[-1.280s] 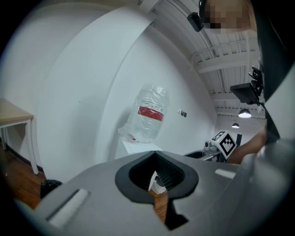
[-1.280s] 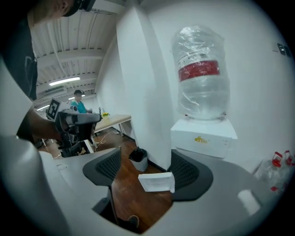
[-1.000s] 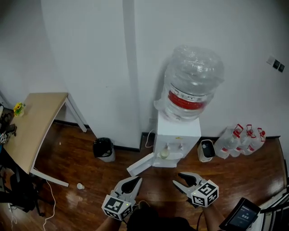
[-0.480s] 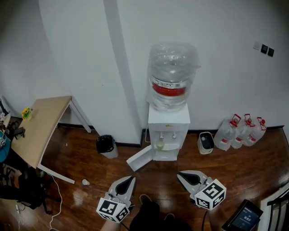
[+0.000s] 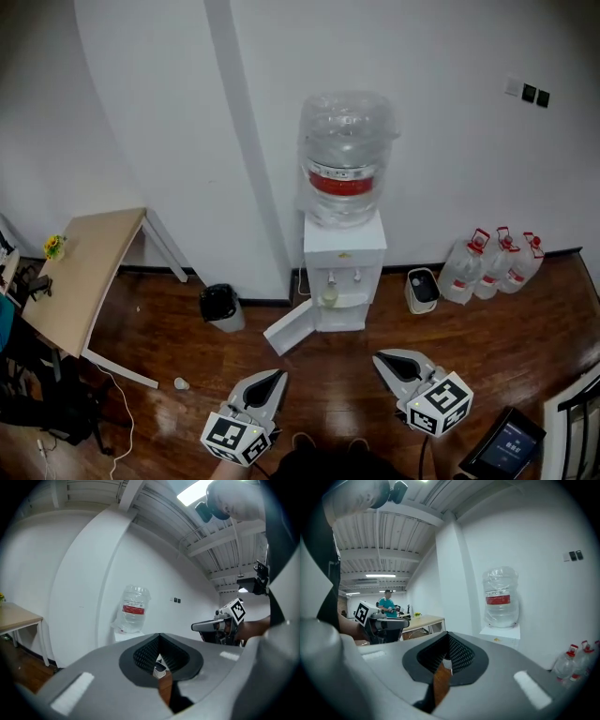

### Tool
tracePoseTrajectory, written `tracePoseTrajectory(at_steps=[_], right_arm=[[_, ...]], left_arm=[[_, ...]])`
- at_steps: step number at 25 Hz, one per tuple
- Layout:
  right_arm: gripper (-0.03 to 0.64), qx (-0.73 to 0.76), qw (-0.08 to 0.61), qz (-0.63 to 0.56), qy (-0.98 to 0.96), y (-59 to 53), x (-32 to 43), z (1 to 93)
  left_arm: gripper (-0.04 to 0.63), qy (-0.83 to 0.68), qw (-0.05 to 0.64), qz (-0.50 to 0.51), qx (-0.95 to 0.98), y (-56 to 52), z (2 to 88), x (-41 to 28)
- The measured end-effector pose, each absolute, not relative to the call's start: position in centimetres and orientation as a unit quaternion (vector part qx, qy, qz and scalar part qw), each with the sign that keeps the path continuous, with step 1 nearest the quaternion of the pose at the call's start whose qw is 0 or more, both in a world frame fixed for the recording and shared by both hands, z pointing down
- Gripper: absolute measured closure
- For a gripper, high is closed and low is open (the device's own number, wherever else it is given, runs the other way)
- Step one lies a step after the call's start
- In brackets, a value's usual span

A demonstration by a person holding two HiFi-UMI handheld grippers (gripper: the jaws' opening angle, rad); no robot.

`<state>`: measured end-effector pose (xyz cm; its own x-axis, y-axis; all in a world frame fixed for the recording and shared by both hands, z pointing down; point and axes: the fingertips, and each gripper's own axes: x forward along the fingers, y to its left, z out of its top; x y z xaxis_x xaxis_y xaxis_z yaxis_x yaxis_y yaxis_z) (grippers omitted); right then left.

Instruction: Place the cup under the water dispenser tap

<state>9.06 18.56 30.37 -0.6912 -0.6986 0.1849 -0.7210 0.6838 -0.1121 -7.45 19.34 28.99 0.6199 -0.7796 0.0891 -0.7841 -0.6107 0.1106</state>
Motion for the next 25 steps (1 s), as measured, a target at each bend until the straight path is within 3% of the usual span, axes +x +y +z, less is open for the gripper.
tracePoseTrajectory(at_steps=[25], right_arm=[[0.617, 0.41, 0.074, 0.077, -0.906, 17.5, 6.9, 29.9]], left_arm=[[0.499, -0.44, 0.071, 0.021, 0.895, 19.0, 29.0, -10.3]])
